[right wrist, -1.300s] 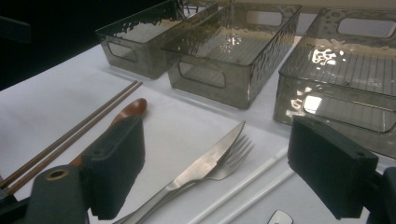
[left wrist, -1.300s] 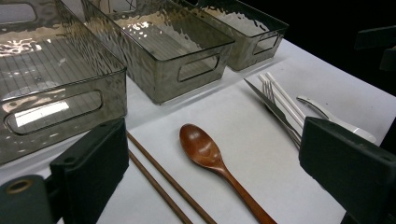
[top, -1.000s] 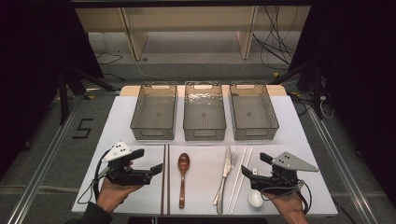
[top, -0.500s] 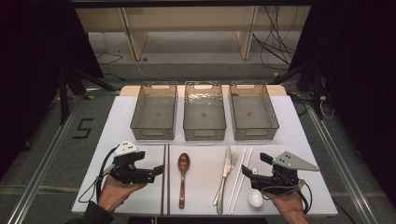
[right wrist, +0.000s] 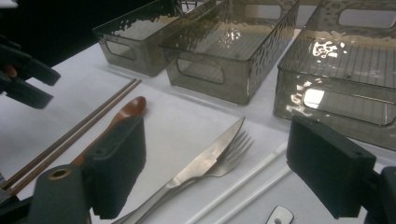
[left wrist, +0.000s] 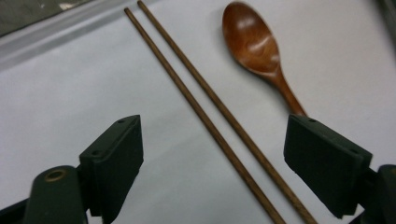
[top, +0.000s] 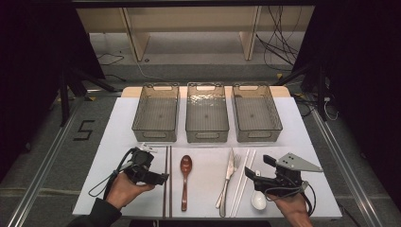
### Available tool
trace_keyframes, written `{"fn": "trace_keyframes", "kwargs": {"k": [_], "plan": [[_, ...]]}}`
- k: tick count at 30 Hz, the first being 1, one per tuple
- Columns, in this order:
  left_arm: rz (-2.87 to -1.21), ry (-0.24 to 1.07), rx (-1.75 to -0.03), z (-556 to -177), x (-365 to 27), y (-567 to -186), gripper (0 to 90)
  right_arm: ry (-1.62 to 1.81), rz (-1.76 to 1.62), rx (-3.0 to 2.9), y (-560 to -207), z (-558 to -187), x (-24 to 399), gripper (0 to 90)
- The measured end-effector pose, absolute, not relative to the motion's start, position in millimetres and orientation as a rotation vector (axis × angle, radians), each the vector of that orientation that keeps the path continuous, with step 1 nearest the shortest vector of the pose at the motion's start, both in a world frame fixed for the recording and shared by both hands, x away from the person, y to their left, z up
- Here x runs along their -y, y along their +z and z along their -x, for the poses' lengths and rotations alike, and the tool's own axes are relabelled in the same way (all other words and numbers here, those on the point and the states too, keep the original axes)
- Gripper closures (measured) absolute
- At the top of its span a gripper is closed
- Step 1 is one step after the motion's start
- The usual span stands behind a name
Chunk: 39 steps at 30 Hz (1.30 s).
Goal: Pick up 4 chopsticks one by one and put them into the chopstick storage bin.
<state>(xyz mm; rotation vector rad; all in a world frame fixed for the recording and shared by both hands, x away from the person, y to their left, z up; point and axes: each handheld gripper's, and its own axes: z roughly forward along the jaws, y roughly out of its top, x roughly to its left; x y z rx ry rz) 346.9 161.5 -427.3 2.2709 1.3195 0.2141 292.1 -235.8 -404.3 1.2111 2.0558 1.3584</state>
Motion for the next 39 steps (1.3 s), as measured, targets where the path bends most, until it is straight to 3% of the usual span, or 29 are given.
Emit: {"fn": "trace_keyframes", "kwargs": {"k": [19, 39], "plan": [[-2.432, 0.153, -1.33, -353, -150, -451, 34.4, 1.342, -1.21, -2.066, -404, -292, 235, 21.7], [-2.515, 0.142, -1.311, -353, -142, -461, 38.2, 1.341, -1.215, -2.072, -405, -293, 235, 22.4]]}}
